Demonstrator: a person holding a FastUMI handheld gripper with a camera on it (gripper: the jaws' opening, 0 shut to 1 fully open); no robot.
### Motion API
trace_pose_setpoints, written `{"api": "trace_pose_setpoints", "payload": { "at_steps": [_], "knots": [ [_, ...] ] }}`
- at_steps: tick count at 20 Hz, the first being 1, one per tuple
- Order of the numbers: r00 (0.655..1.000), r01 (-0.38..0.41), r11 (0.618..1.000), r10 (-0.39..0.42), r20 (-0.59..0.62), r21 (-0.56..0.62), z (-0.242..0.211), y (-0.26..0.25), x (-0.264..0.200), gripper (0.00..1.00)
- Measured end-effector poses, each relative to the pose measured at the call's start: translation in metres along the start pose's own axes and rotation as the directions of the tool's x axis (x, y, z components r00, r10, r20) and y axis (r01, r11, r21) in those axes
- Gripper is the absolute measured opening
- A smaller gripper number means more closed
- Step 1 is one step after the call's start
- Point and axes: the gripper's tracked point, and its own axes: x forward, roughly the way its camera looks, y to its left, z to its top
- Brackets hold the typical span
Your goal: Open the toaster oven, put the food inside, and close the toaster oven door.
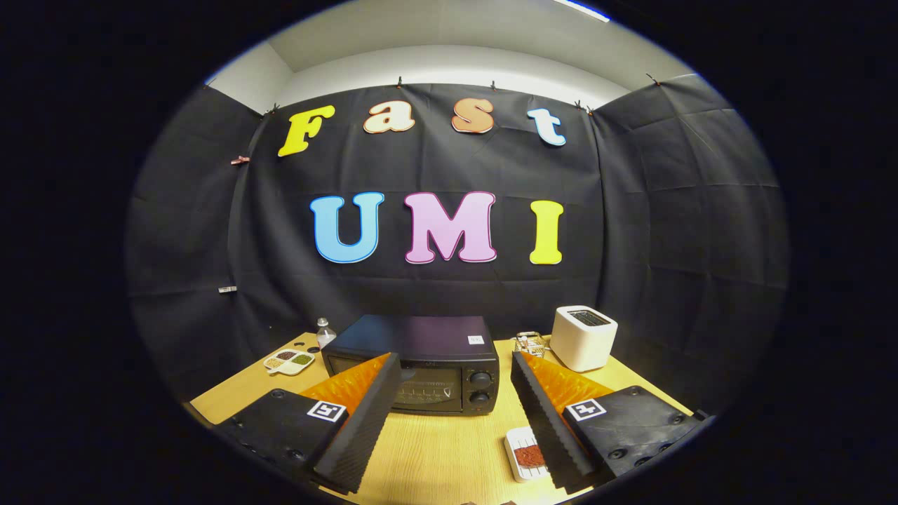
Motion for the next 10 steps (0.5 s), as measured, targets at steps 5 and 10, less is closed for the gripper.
{"api": "trace_pose_setpoints", "payload": {
  "at_steps": [5, 10],
  "knots": [
    [1.000, 0.006, 1.000, -0.005, -0.018, 0.007, -0.004, -0.003, 0.005, 0.98],
    [0.999, 0.016, 1.000, -0.015, -0.038, 0.014, -0.008, -0.002, 0.015, 0.97]
  ]
}}
